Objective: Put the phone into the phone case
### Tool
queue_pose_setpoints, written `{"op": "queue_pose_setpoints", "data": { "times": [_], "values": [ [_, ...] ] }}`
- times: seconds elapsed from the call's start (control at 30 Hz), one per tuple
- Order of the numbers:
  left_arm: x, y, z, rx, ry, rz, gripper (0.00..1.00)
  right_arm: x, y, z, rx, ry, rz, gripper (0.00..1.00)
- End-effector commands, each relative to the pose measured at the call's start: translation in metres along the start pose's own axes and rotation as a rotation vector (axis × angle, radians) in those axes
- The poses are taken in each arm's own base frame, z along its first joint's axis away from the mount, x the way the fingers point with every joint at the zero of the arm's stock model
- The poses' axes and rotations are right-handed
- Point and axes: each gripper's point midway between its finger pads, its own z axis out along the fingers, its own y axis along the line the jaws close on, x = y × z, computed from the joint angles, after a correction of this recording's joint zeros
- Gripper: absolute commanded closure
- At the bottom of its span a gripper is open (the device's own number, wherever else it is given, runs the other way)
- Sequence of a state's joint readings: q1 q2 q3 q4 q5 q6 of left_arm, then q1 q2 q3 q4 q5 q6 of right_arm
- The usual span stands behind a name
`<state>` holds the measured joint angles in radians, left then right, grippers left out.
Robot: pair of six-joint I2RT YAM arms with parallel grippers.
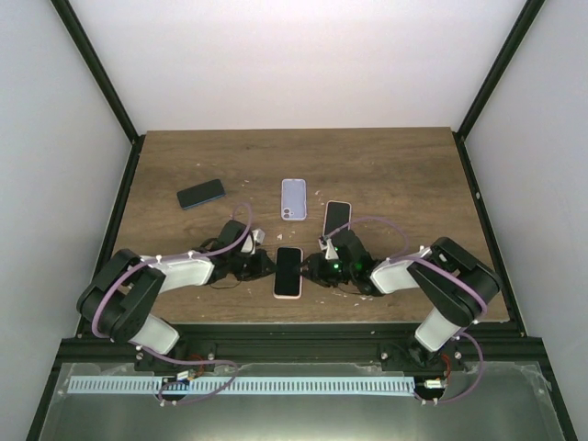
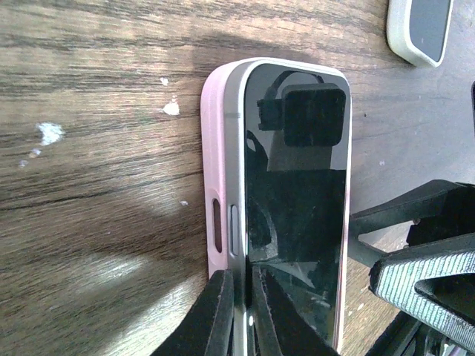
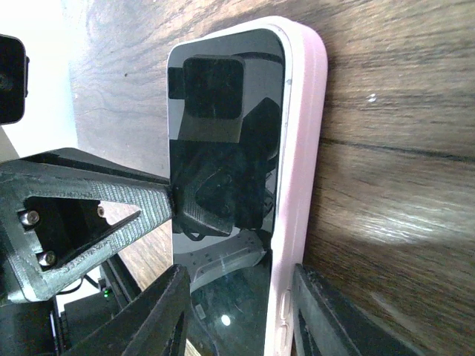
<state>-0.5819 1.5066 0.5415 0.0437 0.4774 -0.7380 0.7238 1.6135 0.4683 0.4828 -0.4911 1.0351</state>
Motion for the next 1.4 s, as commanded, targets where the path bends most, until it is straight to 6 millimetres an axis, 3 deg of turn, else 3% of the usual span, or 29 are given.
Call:
{"op": "queue_pose_setpoints", "data": {
  "times": [0.0,0.17,0.27,0.4,0.57,0.83,1.03,1.37],
  "values": [
    [0.012,0.012,0.003,-0.034,0.033,-0.003,0.90,0.001,0.052,0.000,-0.209,0.026,-0.071,0.60],
    [0.016,0.017,0.002,-0.050,0.037,-0.019,0.87,-0.004,0.053,0.000,-0.214,-0.001,-0.058,0.54],
    [0.018,0.018,0.001,-0.047,0.035,-0.024,0.88,-0.004,0.052,0.001,-0.223,-0.002,-0.042,0.54],
    [0.025,0.034,0.001,-0.096,0.046,-0.035,0.89,-0.005,0.051,0.002,-0.224,-0.006,-0.025,0.54],
    [0.029,0.031,0.000,-0.054,0.039,-0.040,0.89,-0.008,0.050,-0.001,-0.217,-0.030,-0.028,0.60],
    [0.035,0.030,-0.003,-0.031,0.042,-0.059,0.89,-0.009,0.070,-0.006,-0.279,-0.023,-0.074,0.62],
    [0.038,0.035,-0.007,-0.048,0.034,-0.047,0.89,-0.005,0.084,-0.004,-0.356,0.020,-0.086,0.54],
    [0.040,0.040,-0.008,-0.062,0.029,-0.052,0.89,-0.001,0.076,0.008,-0.356,0.068,-0.046,0.49]
  ]
}}
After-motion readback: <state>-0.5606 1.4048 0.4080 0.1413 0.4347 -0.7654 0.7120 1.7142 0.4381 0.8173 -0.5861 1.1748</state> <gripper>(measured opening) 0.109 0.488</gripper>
